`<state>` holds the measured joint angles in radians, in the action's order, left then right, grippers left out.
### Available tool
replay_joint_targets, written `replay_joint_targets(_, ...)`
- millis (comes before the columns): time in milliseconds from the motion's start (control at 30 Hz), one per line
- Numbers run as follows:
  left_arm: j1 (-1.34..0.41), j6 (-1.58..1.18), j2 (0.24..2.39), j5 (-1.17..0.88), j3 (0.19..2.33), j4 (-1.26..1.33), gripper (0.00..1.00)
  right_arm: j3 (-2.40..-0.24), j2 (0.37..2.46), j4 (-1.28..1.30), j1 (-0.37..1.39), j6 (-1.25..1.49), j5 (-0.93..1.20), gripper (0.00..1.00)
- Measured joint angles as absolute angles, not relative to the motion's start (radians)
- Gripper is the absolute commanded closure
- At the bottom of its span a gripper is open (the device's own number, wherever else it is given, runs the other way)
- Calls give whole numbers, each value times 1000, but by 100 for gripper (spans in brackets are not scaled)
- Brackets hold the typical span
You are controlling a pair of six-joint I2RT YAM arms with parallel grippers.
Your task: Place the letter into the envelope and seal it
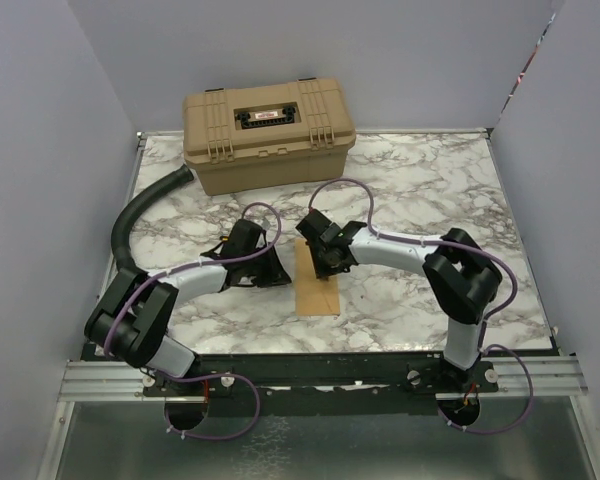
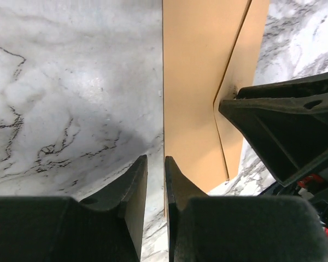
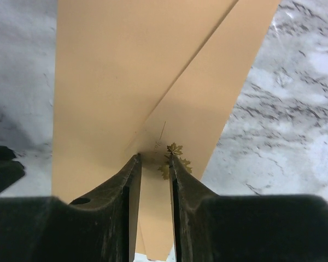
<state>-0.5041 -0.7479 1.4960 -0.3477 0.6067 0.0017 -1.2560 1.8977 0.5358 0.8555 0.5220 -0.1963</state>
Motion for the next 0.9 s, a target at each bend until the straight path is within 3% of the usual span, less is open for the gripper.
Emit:
replay_joint_targets(367,-492,-743,1502,-390,718,80,82,-1194,1748,489,821,525,-201,89)
replay_joint_targets(600,-505,-773,1681,-479,801,176,91,-1124,1747,455,810,553,-189,90)
replay_joint_targets(900,-557,-781,1726,-558,805,226,92,-1041,1747,384,810,547,-87,90)
